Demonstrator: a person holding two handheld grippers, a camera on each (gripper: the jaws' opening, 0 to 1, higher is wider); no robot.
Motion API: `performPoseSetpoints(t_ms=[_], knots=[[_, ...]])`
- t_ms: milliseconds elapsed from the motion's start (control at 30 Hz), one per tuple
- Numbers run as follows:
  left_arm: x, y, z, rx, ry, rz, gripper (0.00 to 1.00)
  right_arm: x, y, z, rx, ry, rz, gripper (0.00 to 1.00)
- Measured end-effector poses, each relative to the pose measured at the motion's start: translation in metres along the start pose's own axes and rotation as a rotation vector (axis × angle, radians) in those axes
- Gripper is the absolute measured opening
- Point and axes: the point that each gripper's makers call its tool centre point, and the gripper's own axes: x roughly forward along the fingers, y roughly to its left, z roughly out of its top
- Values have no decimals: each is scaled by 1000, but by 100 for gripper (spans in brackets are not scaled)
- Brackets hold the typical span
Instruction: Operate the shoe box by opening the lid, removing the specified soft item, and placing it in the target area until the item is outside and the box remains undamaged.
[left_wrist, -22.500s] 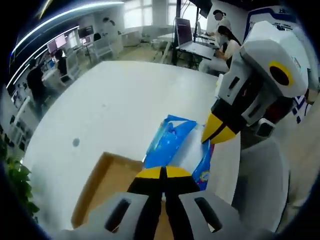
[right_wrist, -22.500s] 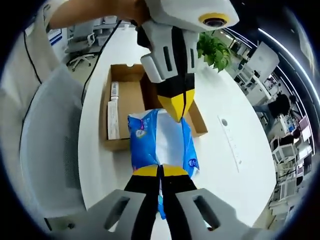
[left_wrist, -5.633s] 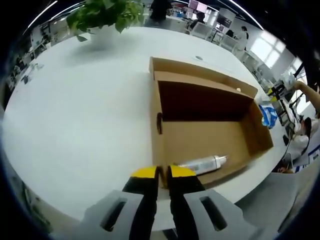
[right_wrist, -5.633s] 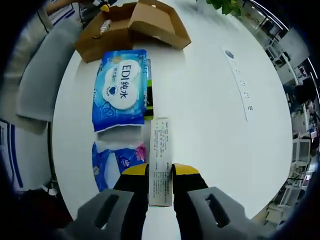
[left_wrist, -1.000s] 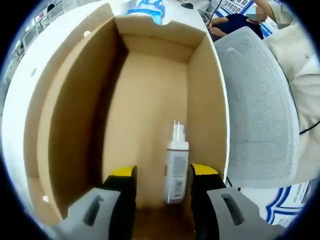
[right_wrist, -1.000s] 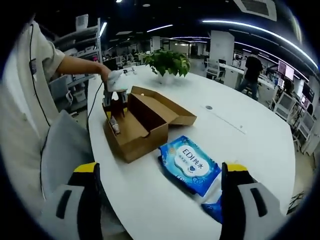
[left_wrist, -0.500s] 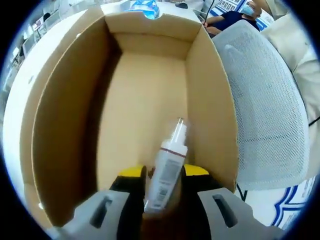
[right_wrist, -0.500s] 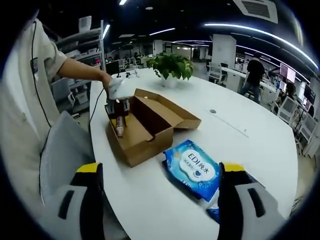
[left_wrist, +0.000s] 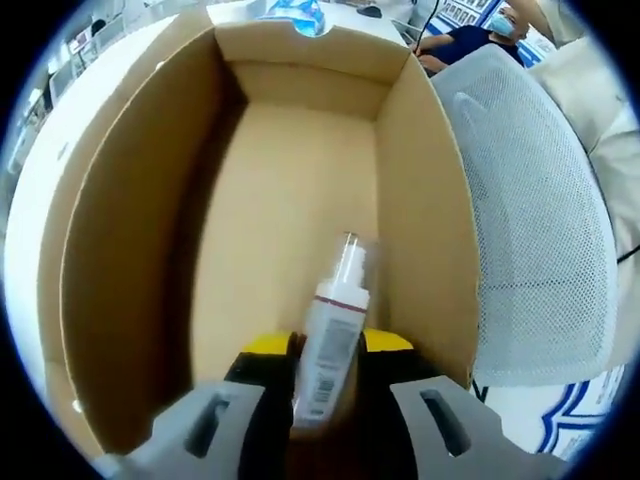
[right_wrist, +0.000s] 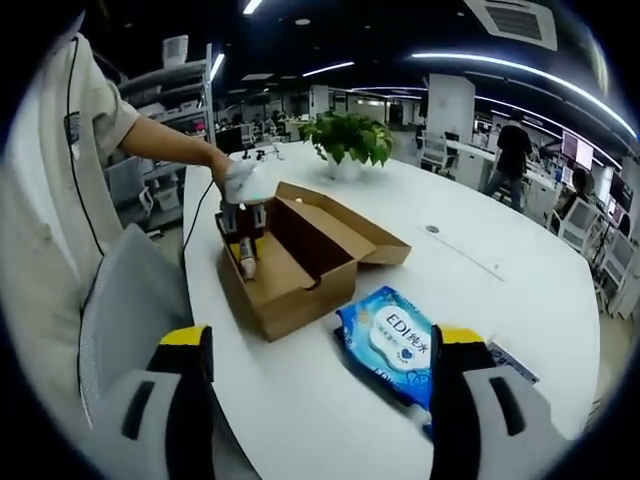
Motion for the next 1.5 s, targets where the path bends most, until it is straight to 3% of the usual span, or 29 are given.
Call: performPoseSetpoints(t_ms=[133, 233, 467, 933, 1500], knots=[[-2, 0, 0, -13, 7, 4, 21, 0, 1, 1, -3, -8, 0, 82], [-4, 3, -2, -80, 15, 10, 21, 1, 3, 1, -5, -11, 3, 81], [-11, 6, 2, -120, -12, 25, 20, 7, 11, 3, -5, -24, 21, 78], [-32, 4, 29, -167, -149, 61, 18, 18, 23, 13, -17, -59, 47, 72], [-56, -19, 72, -138, -295, 28, 19, 42, 45, 27, -62, -78, 117, 60]])
